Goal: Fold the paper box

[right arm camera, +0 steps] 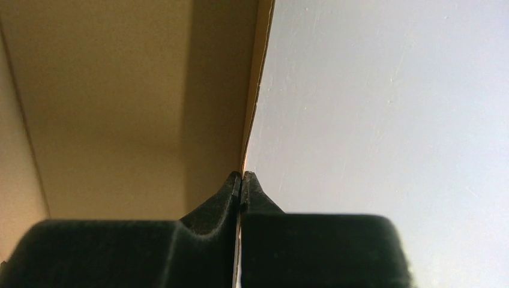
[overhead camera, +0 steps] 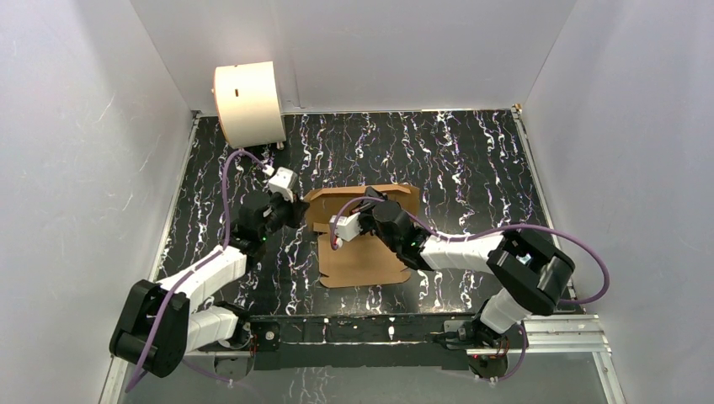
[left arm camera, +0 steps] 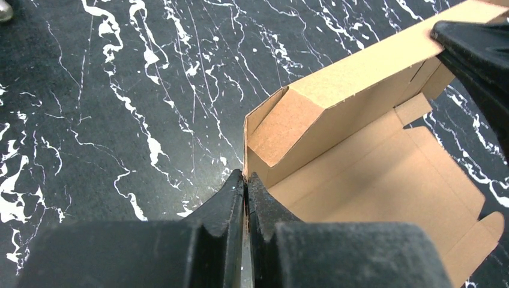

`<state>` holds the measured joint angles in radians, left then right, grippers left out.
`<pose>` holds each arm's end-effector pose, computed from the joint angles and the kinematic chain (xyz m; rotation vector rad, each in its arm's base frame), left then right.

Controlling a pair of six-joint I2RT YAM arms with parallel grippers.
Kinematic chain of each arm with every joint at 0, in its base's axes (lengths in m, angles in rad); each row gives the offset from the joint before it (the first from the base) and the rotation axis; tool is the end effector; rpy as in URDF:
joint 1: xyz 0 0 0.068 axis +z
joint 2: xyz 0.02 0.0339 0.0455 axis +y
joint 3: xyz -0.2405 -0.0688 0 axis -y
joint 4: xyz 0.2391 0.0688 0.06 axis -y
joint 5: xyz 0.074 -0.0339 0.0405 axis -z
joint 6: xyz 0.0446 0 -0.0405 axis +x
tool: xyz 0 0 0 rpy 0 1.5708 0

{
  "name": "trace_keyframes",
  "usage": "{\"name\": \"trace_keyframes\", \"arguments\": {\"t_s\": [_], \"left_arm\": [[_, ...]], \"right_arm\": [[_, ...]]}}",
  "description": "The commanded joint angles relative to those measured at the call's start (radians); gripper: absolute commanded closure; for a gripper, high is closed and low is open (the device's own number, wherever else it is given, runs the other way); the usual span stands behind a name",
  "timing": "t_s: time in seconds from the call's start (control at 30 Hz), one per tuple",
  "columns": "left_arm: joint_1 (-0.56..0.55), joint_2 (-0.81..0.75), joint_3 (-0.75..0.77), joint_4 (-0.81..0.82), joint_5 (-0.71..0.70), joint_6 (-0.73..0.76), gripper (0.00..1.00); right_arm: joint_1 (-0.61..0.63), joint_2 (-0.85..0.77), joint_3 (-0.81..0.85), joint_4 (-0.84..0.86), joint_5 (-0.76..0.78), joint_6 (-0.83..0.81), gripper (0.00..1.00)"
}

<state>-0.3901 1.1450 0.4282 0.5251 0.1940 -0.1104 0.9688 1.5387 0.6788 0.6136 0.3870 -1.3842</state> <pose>0.2334 -0.1053 0.1982 0.3904 1.7465 -0.5324 0.1982 0.2588 0.1837 -1.5776 0.9584 -0.6433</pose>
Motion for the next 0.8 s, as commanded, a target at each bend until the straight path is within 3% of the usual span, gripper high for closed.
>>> {"name": "trace_keyframes", "arguments": {"t_s": [0.0,0.27,0.47,0.77], "left_arm": [[-0.016,-0.014,0.091,-0.015,0.014,-0.063,1.0],[-0.043,0.042,0.105,-0.027,0.011,-0.15,1.0],[-0.071,0.073,0.115,-0.016,-0.04,-0.234,0.94],[-0.155,0.144,0.132,0.016,-0.034,-0.21,0.93]], "right_arm": [[-0.001,0.017,0.022,0.085,-0.03,-0.03,1.0],[-0.007,0.055,0.032,0.153,-0.04,-0.052,1.0],[-0.009,0.086,0.042,0.182,-0.038,-0.06,1.0],[-0.003,0.025,0.024,0.196,-0.116,-0.035,1.0]]}}
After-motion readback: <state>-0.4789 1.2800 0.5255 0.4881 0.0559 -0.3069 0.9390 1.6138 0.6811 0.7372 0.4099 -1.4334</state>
